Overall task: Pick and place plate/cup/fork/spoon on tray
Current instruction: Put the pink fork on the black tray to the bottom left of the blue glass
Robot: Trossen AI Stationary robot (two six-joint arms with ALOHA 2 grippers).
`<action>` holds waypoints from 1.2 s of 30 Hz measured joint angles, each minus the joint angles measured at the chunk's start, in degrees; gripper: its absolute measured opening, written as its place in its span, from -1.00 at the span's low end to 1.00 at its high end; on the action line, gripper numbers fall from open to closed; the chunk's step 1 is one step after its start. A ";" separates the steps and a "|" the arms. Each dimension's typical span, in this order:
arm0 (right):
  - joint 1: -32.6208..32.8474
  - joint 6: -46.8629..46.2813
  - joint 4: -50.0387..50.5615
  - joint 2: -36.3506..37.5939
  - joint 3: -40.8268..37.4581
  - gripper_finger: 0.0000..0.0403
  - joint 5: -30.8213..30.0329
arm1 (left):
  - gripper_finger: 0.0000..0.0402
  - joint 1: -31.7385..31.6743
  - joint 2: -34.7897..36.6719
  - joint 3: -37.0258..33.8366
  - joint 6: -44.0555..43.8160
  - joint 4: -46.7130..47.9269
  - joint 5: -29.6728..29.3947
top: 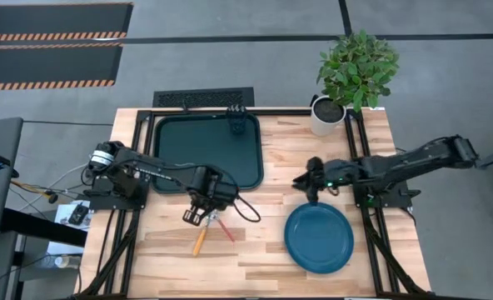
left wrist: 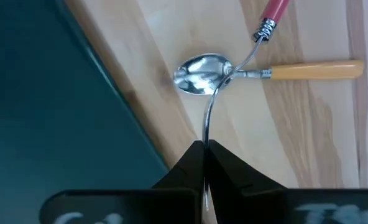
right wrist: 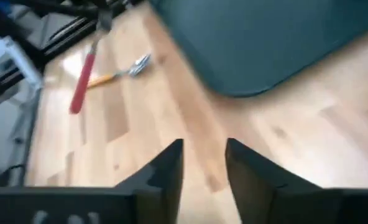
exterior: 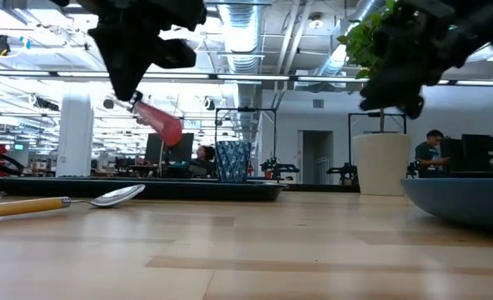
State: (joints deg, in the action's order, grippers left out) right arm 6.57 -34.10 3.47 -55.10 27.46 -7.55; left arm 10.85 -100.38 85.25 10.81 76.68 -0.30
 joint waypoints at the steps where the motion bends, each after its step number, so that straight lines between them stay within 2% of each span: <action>1: 0.00 -0.50 -3.01 -2.13 0.00 -0.15 1.17 | -1.00 -0.38 0.00 0.50 0.57 0.15 0.00; 7: 0.00 -3.42 -22.51 -15.21 0.02 0.27 5.88 | -1.00 -2.33 0.00 2.70 2.08 0.13 -0.10; 10: 0.02 -3.46 -31.52 -21.20 0.47 0.33 8.01 | -1.00 -3.13 0.00 2.89 2.06 0.12 -0.59; 12: 0.02 -3.26 -34.14 -24.85 2.20 0.34 9.53 | -1.00 -3.50 0.00 2.87 2.06 0.12 -0.84; 19: 0.02 2.40 -33.83 -37.12 13.82 0.34 14.76 | -1.00 -5.33 0.00 2.87 1.63 -0.07 -1.57; 24: 0.02 3.25 -31.44 -44.13 22.18 0.34 19.18 | -1.00 -6.71 0.00 2.87 1.09 -0.06 -1.72; 31: 0.07 4.18 -22.88 -51.16 31.17 0.34 19.72 | -1.00 -7.58 0.00 2.86 1.07 -0.50 -2.03; 36: 0.31 4.64 -19.47 -52.19 33.88 0.34 19.25 | -1.00 -7.60 0.00 2.86 1.09 -0.92 -2.03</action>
State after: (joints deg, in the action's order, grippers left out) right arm 6.87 -29.46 -16.00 -107.29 61.35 11.69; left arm 3.25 -100.38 88.12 11.90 75.76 -2.33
